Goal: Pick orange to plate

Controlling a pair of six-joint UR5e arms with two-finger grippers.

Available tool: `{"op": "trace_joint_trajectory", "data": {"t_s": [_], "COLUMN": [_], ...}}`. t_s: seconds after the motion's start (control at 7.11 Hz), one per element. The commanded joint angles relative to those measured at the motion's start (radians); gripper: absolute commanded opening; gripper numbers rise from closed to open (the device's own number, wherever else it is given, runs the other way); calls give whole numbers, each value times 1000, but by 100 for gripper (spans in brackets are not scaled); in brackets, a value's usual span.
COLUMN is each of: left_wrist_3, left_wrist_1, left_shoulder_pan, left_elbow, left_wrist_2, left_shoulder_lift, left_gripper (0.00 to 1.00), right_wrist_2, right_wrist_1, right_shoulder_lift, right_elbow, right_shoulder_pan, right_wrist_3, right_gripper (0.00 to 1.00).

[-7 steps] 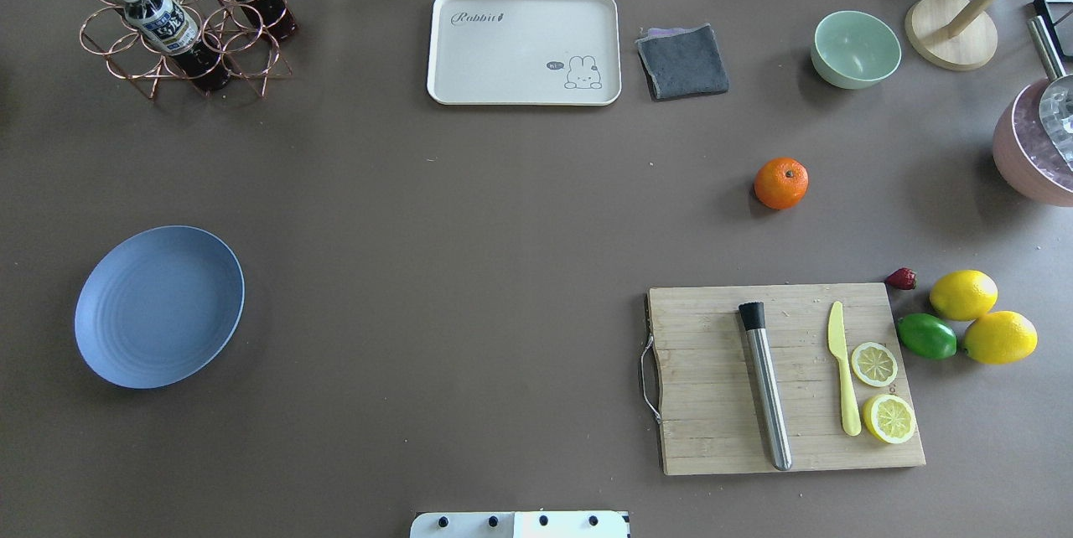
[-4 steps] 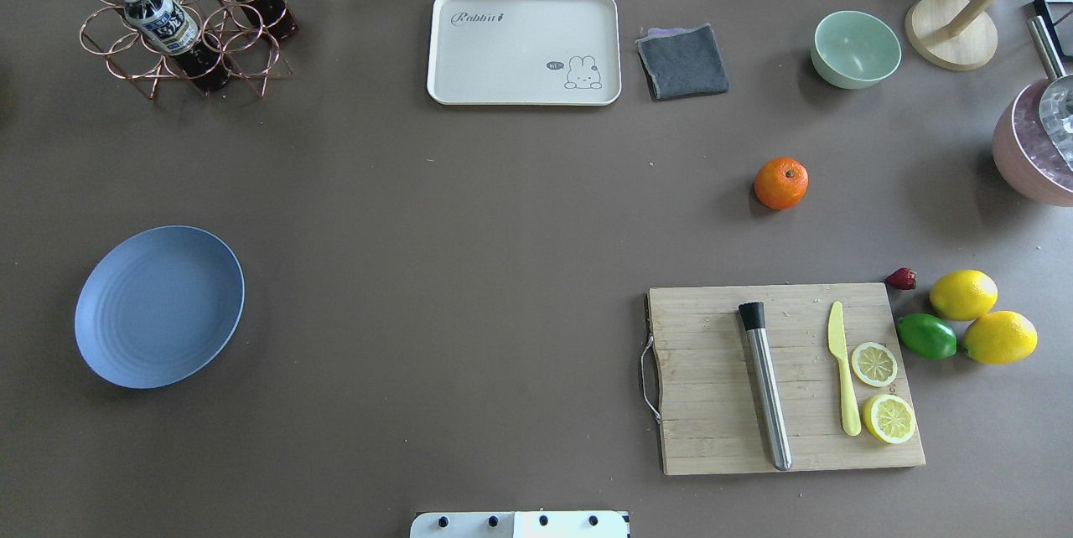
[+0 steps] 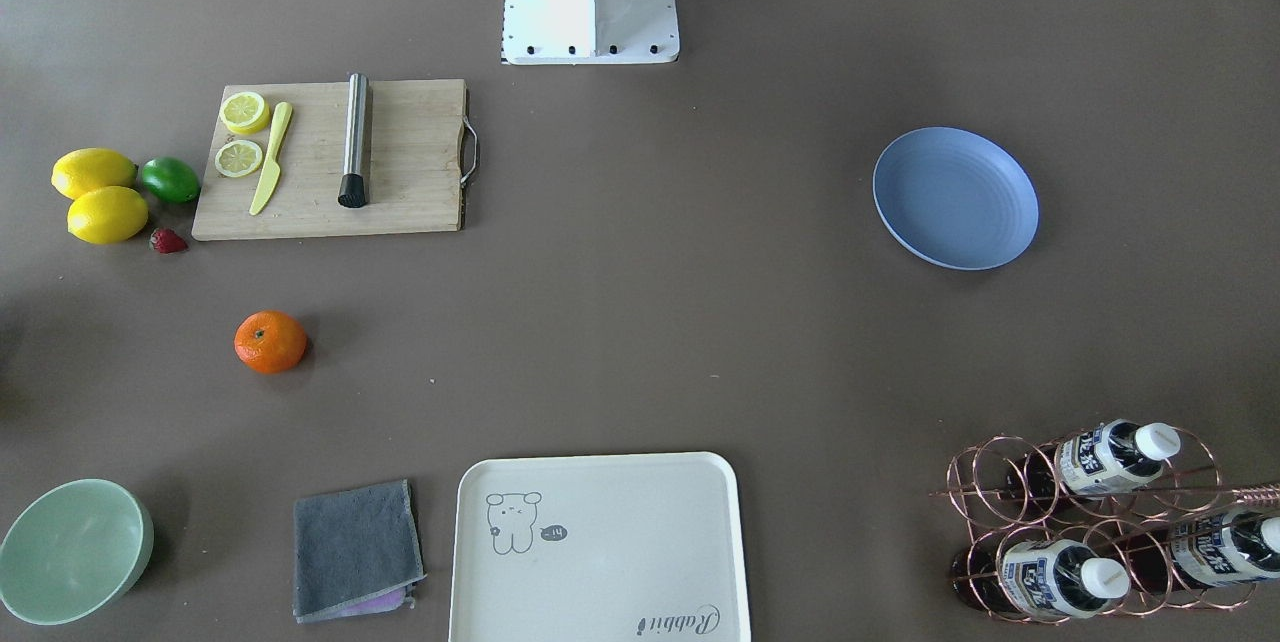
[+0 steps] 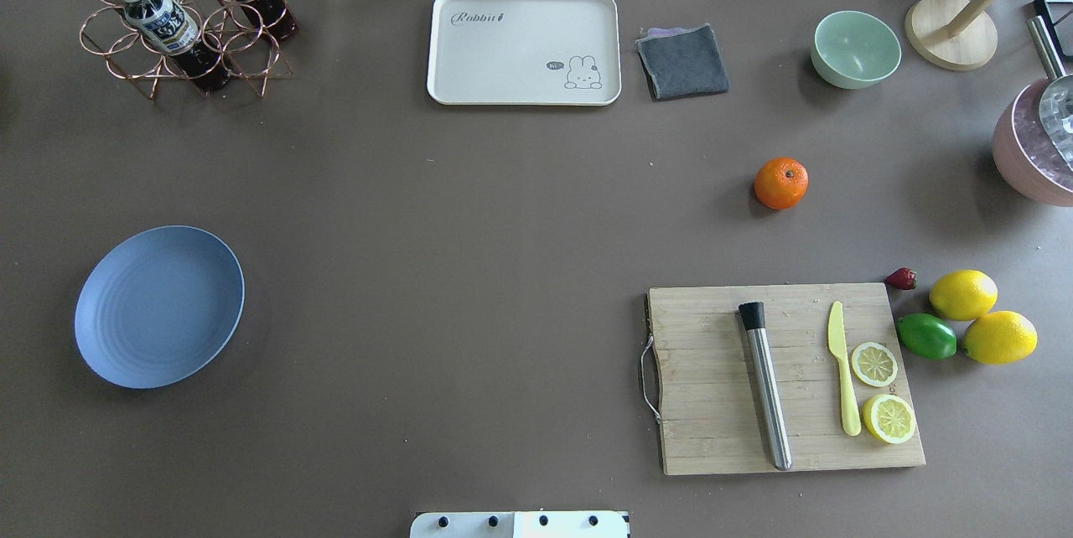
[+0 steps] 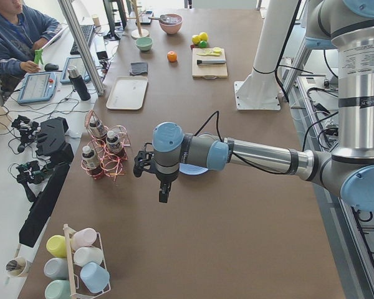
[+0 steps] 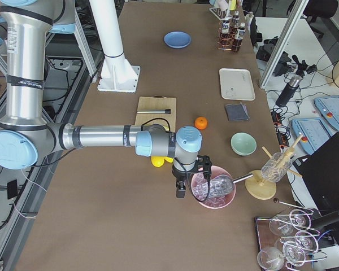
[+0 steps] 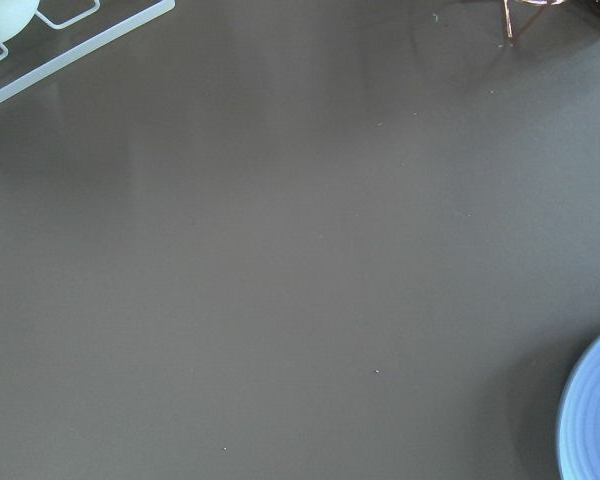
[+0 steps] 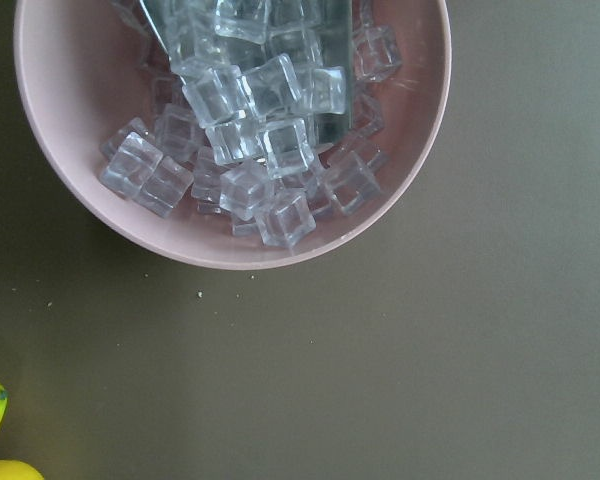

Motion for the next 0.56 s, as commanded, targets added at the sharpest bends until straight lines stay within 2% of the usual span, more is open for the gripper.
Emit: {"op": "trace_joint_trajectory", "data": {"t_s": [0.0,0.14,0.42], "left_wrist_3": [0,1,-23], "left_wrist_1": [-158,-224,-295], "left_shoulder_pan": [-3,-3,-3], "left_elbow": [46,61,74], "left_wrist_2": [-4,-7,-170], "left_shoulder_lift": [9,7,4], "left_gripper": [98,98,98], "right_wrist_2": [0,0,2], "right_wrist_1": [0,0,0], "right_shoulder_lift": [0,2,2], "right_elbow": [0,0,-1], "right_shoulder_pan": [0,0,-2], "right_wrist_3": [-1,1,2], "right_gripper": [100,100,100]}}
